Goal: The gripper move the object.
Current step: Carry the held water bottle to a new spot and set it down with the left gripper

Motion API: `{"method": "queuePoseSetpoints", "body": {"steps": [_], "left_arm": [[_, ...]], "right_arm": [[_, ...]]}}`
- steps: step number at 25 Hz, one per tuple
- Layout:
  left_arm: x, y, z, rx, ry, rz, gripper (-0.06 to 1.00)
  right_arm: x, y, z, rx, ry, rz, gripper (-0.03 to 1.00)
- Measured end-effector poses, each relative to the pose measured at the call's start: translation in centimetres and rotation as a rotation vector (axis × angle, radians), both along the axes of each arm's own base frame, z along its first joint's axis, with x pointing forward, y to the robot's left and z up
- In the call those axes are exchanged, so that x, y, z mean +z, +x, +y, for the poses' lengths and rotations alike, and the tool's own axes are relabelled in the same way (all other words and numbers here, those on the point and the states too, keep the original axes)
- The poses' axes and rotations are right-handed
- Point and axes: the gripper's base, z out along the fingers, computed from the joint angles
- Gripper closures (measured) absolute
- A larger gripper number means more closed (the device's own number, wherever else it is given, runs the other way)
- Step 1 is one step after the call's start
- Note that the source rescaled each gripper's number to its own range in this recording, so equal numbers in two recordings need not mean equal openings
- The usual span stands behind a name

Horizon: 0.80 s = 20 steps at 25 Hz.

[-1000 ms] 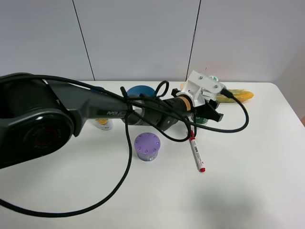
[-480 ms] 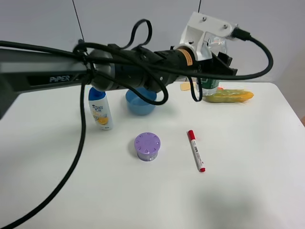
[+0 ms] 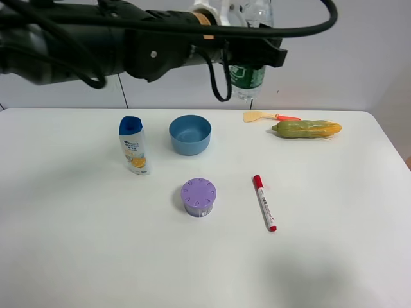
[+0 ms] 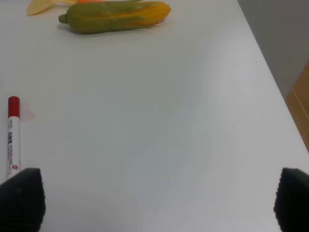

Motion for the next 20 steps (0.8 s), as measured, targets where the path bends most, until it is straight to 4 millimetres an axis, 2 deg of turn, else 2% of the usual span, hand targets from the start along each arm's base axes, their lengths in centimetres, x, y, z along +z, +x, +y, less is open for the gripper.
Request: {"method": "queuePoseSetpoints", "body": {"steps": [7,12,16,20], "left_arm": [[0.9,-2.0,7.7,0.111,0.020,0.022,0.92],[1.7,-4.4,13.6,0.211,0.003,0.004,0.92],[0.5,-5.9,17.6,0.303,0.011,0.015,0.92],[-1.9,-6.8,20.6,0.386,0.010,0.017,0.92]], "right_arm": [[0.0,0.0,0.0,0.000,0.000,0.000,-0.03],[0.0,0.0,0.0,0.000,0.000,0.000,-0.03],[0.0,0.0,0.0,0.000,0.000,0.000,-0.03],[0.0,0.0,0.0,0.000,0.000,0.000,-0.03]]}}
